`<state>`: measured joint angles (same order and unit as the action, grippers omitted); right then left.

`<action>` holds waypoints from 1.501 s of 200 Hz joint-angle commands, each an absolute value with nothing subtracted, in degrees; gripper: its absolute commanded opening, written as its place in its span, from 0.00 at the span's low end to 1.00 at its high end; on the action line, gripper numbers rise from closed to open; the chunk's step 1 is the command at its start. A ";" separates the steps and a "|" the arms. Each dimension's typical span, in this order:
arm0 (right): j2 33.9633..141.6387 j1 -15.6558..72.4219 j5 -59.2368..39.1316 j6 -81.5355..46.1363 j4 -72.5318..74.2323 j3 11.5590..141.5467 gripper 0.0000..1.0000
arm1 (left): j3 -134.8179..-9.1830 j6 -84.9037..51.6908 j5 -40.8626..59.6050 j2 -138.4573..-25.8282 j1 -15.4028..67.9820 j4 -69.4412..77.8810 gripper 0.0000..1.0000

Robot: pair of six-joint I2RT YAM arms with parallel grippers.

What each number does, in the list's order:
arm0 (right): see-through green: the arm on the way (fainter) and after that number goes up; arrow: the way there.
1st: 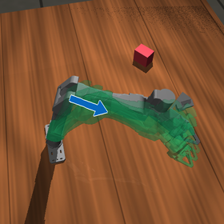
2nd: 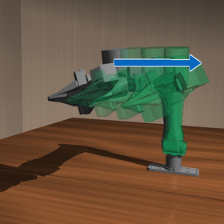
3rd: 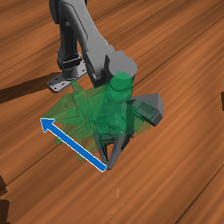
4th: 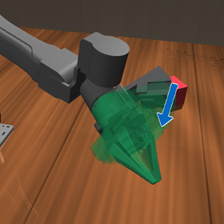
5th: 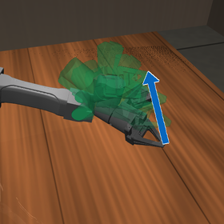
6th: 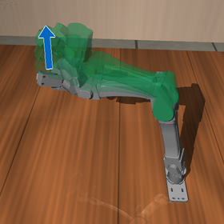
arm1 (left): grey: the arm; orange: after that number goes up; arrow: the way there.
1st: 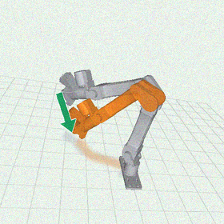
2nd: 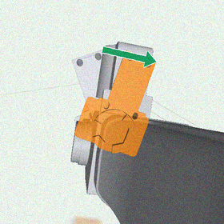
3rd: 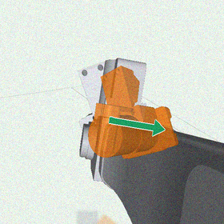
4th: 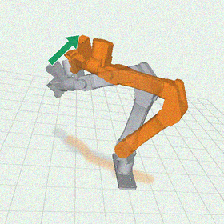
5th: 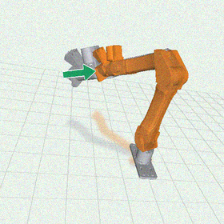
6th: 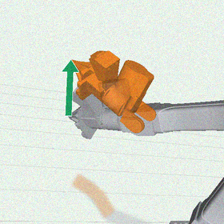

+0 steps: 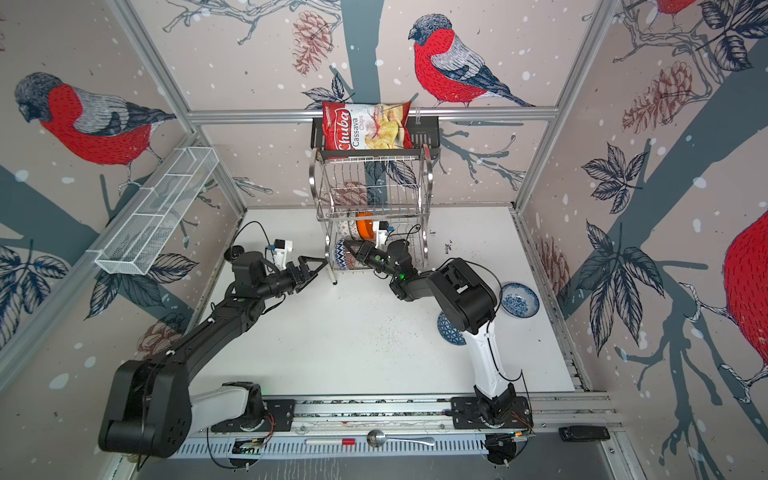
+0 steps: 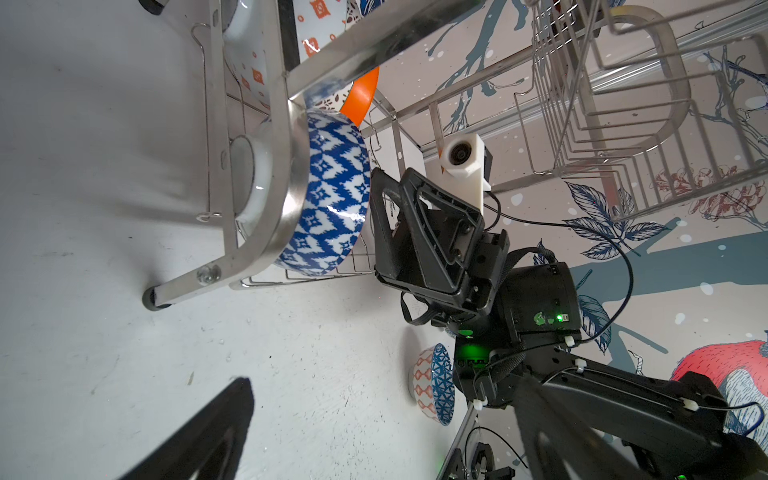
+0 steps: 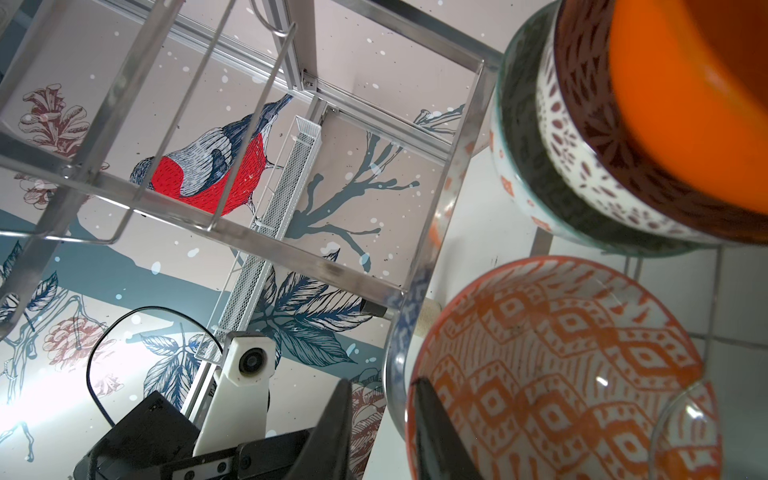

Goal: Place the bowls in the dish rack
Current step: 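Lower the orange-red patterned bowl into the rack slots beside the orange bowl, then open the right gripper and release the orange-red patterned bowl in the rack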

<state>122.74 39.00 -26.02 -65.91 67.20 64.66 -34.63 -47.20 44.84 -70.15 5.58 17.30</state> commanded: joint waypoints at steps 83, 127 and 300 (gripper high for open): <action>117.30 39.49 -25.04 -61.08 66.74 58.08 0.47 | -34.31 -47.21 45.44 -69.61 5.45 19.61 0.98; 113.89 39.38 -24.79 -57.54 62.85 55.75 0.62 | -34.28 -47.29 45.44 -69.52 5.44 19.78 0.98; 85.52 40.86 2.71 -32.22 14.84 44.87 1.00 | -37.38 -41.41 38.92 -67.14 14.40 13.81 0.98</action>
